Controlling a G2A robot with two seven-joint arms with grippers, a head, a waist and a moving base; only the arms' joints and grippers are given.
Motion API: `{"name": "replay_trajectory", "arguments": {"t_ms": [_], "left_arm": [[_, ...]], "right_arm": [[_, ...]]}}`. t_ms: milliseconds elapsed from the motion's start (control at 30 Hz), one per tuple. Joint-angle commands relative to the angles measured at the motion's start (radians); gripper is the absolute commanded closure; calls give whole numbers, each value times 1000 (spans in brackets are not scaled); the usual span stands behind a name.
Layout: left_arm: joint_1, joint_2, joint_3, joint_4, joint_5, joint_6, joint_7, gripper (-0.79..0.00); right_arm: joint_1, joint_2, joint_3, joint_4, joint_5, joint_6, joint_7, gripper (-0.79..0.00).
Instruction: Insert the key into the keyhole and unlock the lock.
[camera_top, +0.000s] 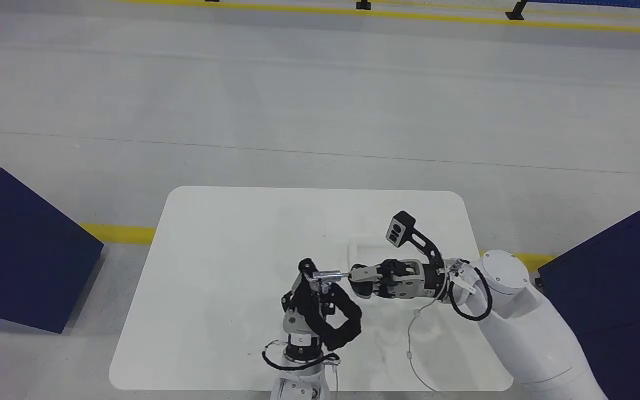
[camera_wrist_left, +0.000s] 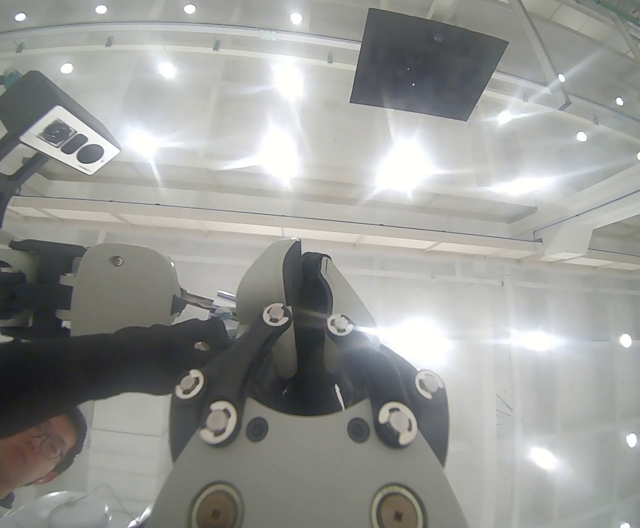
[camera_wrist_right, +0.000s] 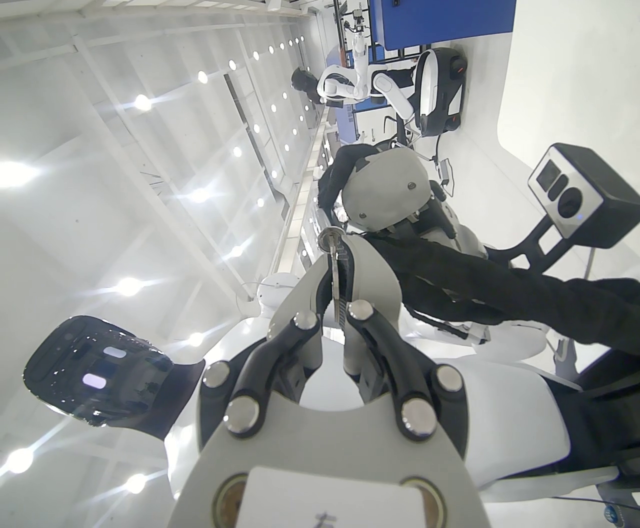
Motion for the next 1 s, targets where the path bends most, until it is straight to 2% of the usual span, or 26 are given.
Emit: {"name": "replay_trajectory", "arguments": {"t_ms": [0, 667, 700, 733, 767, 800, 900, 933, 967], "left_arm": [[-4, -1, -2, 3, -6, -13, -8, 0], [-18, -3, 14, 27, -29, -17, -11, 0], [-18, -3, 14, 27, -31, -16, -10, 0], [-18, -3, 14, 27, -34, -15, -10, 0], [-18, -3, 15, 27, -35, -14, -9, 0], [-18, -3, 15, 27, -39, -12, -9, 0], [-17, -3, 16, 27, -46, -10, -8, 0], [-18, -2, 16, 26, -47, -10, -8, 0], [-17, -2, 17, 26, -49, -9, -8, 0]], "right_arm": [[-1, -1, 0, 1, 4, 4, -3, 0], [8, -8, -6, 7, 0, 4, 4, 0], [8, -8, -7, 7, -3, 5, 4, -22], [9, -8, -7, 7, -4, 4, 5, -268], [9, -8, -7, 8, -5, 3, 5, -320], [9, -9, -7, 8, -6, 3, 6, -320], [10, -9, -6, 10, -8, 4, 7, -394], [10, -9, -6, 10, -8, 4, 7, -489], [11, -10, -6, 10, -8, 4, 7, -529]]}}
